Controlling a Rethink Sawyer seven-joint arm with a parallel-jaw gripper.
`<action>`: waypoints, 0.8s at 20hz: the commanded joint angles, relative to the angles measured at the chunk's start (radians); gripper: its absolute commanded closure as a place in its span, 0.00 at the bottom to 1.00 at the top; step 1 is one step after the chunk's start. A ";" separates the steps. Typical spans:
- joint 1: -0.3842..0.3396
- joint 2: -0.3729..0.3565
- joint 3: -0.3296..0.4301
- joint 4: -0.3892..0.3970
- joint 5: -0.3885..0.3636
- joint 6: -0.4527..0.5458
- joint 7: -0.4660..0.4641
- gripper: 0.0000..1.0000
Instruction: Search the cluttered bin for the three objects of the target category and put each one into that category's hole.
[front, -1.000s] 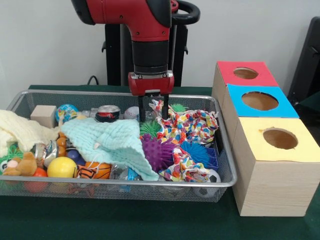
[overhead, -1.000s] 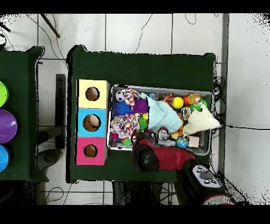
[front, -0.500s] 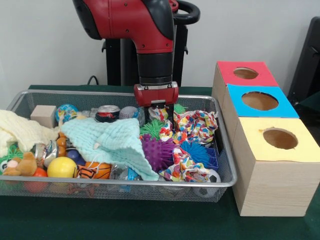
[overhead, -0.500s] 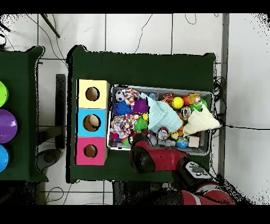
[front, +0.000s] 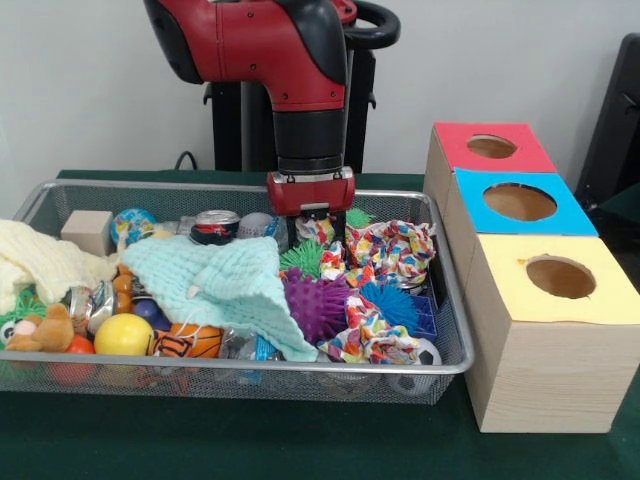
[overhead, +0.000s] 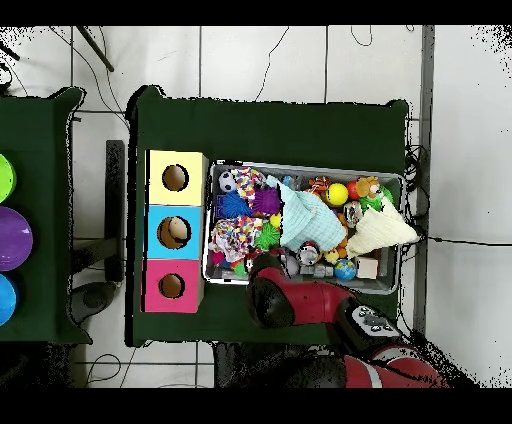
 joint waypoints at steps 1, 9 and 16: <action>-0.005 0.082 -0.001 -0.078 -0.047 0.019 0.104 0.00; 0.009 0.092 -0.011 -0.075 -0.044 0.005 0.109 0.00; 0.016 0.083 0.001 -0.081 -0.023 0.065 0.106 1.00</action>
